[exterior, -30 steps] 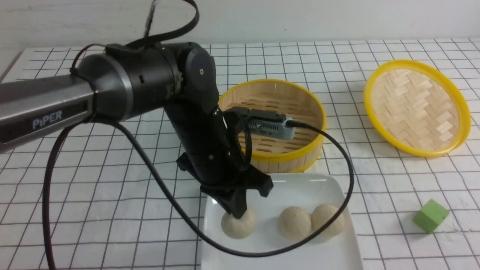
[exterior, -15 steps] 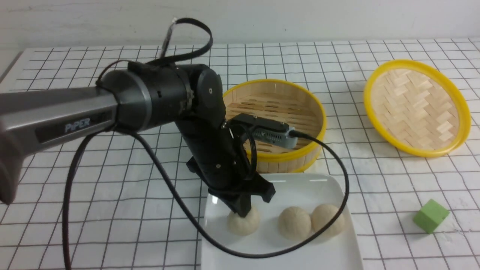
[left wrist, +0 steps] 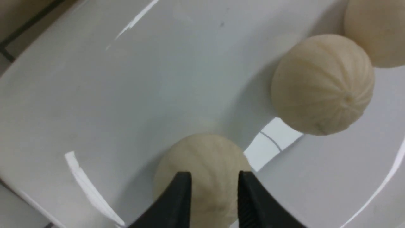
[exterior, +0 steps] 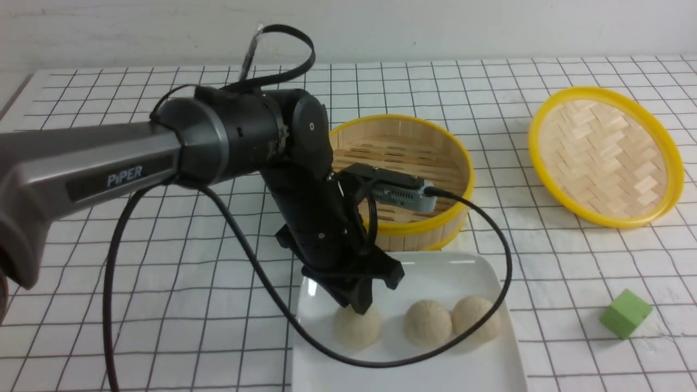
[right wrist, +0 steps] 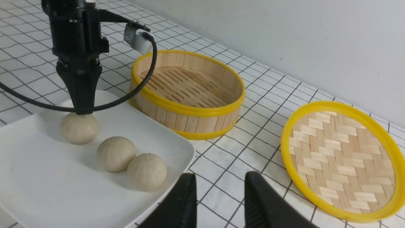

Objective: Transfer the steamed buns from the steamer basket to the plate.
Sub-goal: Use the left arm to put the steamed stuffed bun into the plate

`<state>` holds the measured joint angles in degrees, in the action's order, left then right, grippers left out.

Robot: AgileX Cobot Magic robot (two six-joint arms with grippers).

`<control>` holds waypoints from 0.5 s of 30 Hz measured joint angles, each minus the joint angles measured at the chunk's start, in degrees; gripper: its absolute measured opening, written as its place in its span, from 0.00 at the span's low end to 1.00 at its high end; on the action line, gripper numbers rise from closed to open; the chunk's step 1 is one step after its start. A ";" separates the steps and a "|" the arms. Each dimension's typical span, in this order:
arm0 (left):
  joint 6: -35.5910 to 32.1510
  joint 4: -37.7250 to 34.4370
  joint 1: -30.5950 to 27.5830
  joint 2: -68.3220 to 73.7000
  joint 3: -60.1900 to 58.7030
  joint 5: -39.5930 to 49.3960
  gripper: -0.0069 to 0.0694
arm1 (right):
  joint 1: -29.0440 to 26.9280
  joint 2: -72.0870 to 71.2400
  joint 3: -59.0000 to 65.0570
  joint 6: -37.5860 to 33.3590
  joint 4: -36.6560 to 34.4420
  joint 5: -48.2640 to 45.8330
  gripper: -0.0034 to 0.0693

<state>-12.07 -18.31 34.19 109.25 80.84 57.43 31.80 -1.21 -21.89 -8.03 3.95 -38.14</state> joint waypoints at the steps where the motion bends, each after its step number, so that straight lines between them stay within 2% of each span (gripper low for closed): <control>1: 0.00 -0.24 0.00 0.00 0.84 0.59 0.48 | 0.00 0.00 0.00 0.00 0.00 0.00 0.38; 5: 1.70 -1.20 0.00 0.00 4.43 3.62 0.64 | 0.00 0.00 0.00 0.00 0.00 0.00 0.38; 7: 2.75 -1.50 0.00 0.00 6.98 5.99 0.69 | 0.00 0.00 0.00 0.00 0.00 0.00 0.38; 13: 3.19 -1.12 0.00 -2.87 13.62 7.69 0.69 | 0.00 0.00 0.00 0.00 0.00 0.00 0.38; 15: 3.04 1.17 0.05 -6.29 16.56 6.38 0.67 | 0.00 0.00 0.00 0.00 0.00 0.00 0.38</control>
<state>-9.02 -17.14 34.24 102.96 97.40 63.82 31.80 -1.21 -21.89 -8.03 3.95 -38.14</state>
